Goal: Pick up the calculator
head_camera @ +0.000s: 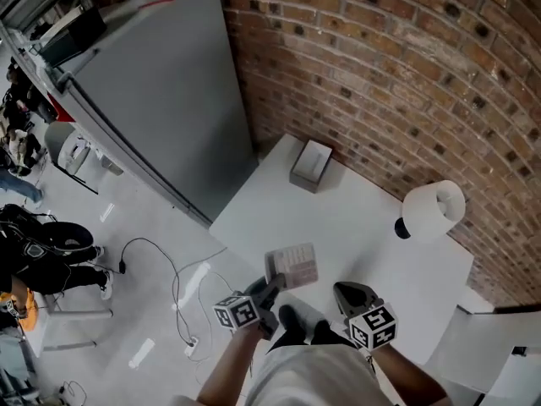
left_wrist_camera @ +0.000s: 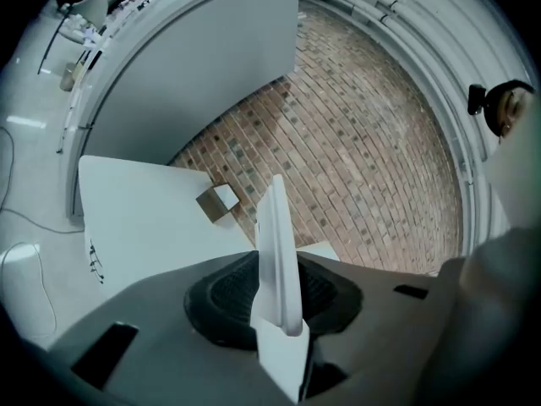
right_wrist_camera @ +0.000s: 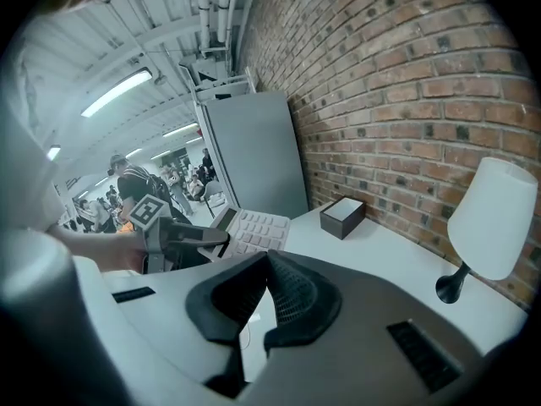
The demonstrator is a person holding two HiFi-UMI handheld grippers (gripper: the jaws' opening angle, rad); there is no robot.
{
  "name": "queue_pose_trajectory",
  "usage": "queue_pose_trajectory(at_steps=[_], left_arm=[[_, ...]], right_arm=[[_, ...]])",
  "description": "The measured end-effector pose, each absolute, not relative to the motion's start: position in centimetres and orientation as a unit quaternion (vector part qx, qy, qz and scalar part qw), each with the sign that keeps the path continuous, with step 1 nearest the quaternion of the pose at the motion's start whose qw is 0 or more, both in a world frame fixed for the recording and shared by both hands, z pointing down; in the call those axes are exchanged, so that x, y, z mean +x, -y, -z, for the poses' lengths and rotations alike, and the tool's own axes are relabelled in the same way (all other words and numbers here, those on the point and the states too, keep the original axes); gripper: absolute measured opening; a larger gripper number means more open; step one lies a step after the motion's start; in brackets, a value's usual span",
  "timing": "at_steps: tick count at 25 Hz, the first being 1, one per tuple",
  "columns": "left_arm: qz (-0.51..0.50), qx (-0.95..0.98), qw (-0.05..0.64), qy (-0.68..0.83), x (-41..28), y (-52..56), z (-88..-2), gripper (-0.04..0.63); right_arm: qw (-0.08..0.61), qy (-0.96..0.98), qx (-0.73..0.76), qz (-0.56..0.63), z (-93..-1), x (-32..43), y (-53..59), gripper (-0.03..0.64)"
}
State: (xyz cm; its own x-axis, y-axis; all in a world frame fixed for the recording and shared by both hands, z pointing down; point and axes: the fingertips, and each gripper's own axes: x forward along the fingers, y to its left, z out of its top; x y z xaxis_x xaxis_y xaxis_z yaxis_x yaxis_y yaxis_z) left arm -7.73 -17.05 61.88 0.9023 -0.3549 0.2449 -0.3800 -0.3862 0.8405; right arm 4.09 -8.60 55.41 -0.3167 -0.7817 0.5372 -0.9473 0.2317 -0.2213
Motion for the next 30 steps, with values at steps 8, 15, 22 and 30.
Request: queue_pose_trajectory(at_steps=[8, 15, 22, 30], left_arm=[[0.04, 0.822, 0.507, 0.256, -8.3, 11.1, -58.3, 0.112], [0.094, 0.803, 0.513, 0.289, -8.7, 6.0, -55.3, 0.112], [0.132, 0.791, 0.503, 0.323, -11.1, -0.9, -52.3, 0.112], [0.156, 0.78, 0.502, 0.341, -13.8, -4.9, -50.7, 0.112]], right_arm=[[0.111, 0.785, 0.549, -0.264, -53.0, 5.8, 3.8, 0.011], [0.105, 0.804, 0.532, -0.245, -52.3, 8.5, -0.1, 0.011], [0.09, 0.826, 0.509, -0.225, -50.2, 9.0, -5.3, 0.012], [0.075, 0.841, 0.498, -0.2, -48.1, 7.8, -6.4, 0.012]])
